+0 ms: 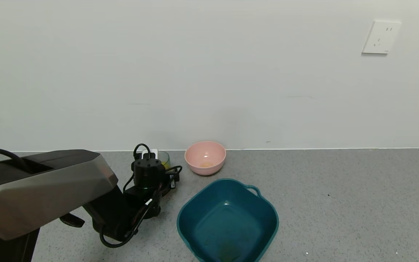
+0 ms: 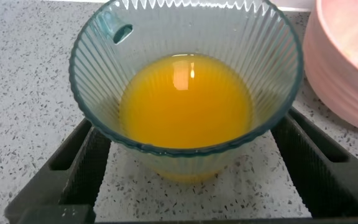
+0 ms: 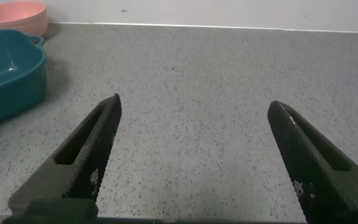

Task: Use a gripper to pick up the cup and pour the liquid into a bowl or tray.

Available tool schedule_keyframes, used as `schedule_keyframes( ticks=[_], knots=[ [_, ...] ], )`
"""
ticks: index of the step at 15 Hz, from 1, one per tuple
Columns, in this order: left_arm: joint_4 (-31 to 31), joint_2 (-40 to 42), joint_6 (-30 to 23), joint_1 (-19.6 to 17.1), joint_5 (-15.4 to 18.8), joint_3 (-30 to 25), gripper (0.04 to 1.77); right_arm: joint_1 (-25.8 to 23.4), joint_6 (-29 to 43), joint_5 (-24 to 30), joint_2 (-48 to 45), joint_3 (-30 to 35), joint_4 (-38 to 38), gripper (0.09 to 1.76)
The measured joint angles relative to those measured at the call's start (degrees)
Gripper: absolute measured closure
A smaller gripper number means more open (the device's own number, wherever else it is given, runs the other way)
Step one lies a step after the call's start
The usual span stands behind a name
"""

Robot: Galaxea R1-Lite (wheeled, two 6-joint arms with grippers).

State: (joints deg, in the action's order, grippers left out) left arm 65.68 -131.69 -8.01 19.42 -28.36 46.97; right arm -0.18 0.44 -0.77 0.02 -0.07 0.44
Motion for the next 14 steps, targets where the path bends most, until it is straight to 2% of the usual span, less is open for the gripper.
schedule_keyframes(
  ticks=[8, 14],
  knots=[
    [2.78, -1.9, 1.79, -0.07, -0.61, 0.49, 0.09, 0.0, 0.0, 0.0, 0.0, 0.05, 0.0, 0.14],
    [7.25, -2.97, 4.18, -0.33, -0.74, 0.74, 0.09, 0.0, 0.0, 0.0, 0.0, 0.02, 0.0, 0.14]
  ],
)
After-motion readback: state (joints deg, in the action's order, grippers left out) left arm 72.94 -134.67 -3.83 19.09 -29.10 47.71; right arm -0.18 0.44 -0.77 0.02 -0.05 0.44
